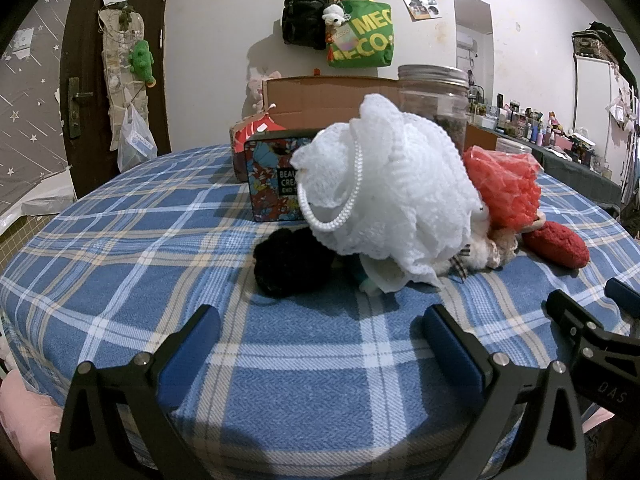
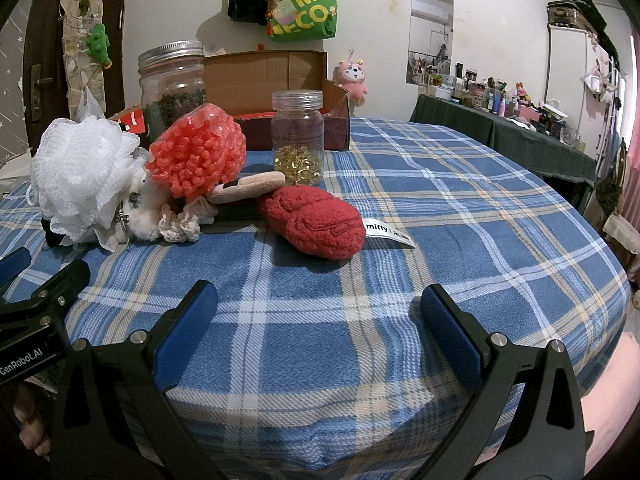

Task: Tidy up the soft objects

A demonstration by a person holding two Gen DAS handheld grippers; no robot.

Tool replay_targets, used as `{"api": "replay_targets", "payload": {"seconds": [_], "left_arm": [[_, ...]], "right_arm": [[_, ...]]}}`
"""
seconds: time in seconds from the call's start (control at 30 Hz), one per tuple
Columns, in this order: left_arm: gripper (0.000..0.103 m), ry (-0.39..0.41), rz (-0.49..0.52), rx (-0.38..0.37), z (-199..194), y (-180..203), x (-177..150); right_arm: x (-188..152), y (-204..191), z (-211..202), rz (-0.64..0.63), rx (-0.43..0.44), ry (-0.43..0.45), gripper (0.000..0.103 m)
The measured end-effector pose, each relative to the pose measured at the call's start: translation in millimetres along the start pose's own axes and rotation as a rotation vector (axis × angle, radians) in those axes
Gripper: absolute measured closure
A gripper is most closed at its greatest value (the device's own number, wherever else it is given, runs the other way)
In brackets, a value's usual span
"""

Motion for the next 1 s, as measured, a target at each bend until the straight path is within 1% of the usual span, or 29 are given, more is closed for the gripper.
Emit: {"api": "replay_targets", "payload": {"seconds": [0.73, 0.9, 1.0], "left_arm": [[0.000, 0.000, -0.001, 0.001, -0.1, -0.2, 0.0], [0.000, -0.007, -0.001, 0.001, -0.2, -0.1, 0.4], [0.000, -0.024, -0.017, -0.012, -2.0, -2.0, 3.4]], "right_arm": [[0.0, -0.1, -0.3, 0.000, -0.001, -0.001, 0.000], [-1.8, -0.5, -0.8, -0.001, 0.007, -0.020, 0.000], [5.9, 3.3, 0.2, -0.003, 0.029, -0.042, 0.000]]}}
Point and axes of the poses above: each gripper's, at about its wrist camera, not at the fingertips, and z roughly the way its jaws point, y to its right, x to its top, the point moved 2 cm from there along z, roughly the way its jaws point, and after that the axes turned 13 degrees about -x, right-handed, at the moved point
